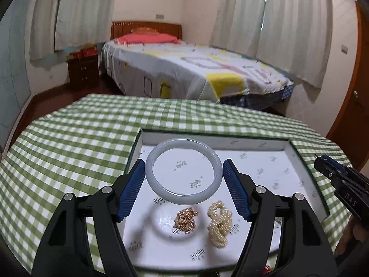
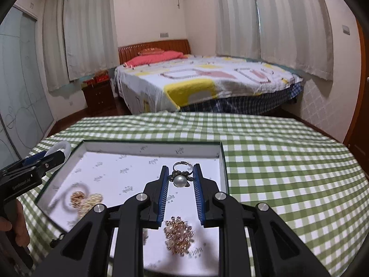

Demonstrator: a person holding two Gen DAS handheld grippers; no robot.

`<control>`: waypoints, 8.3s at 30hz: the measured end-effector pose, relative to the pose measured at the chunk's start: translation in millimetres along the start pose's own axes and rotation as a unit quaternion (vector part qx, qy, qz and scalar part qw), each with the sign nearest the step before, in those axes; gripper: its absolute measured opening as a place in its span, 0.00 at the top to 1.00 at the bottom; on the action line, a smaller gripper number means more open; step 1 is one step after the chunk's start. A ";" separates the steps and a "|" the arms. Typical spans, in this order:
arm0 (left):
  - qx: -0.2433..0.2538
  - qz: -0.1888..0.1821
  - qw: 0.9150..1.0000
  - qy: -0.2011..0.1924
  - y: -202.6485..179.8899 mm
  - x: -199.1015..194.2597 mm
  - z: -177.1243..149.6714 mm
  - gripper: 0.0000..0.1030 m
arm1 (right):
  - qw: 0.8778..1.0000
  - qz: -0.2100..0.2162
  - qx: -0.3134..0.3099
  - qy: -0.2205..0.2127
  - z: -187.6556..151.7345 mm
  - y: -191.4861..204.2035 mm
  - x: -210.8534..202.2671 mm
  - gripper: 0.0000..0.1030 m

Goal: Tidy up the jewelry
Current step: 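Carry the ring and bangle into the tray and open both tools, then grasp the dark red bead bracelet with the right tool while the left tool approaches the black pendant, then grasp the black cord pendant with the left tool while the right tool holds the bracelet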

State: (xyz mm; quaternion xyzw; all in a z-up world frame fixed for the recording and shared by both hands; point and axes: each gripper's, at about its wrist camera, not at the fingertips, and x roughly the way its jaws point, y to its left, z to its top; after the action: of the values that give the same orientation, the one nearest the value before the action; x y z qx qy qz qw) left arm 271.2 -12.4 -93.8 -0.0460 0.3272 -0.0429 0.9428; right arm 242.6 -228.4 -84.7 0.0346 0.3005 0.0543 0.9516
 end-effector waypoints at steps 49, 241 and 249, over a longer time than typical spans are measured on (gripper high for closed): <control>-0.016 -0.001 1.000 -0.014 12.8 -26.1 -5.8 0.33 | 1.000 -0.007 0.011 0.022 -5.1 0.5 -13.3 0.59; 0.023 -0.043 0.993 0.103 -2.6 -62.2 -119.1 0.84 | 0.993 0.022 0.021 0.114 -108.8 19.0 -50.9 0.57; 0.023 -0.042 0.993 0.105 -2.5 -59.9 -119.9 0.84 | 0.993 0.018 0.012 0.117 -106.4 22.7 -47.9 0.57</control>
State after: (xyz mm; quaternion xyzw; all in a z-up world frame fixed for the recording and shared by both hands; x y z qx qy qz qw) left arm 149.8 -15.2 -150.5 -0.0337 0.4213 -0.0947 0.9013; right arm 140.5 -208.3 -142.2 0.0448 0.4101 0.0715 0.9081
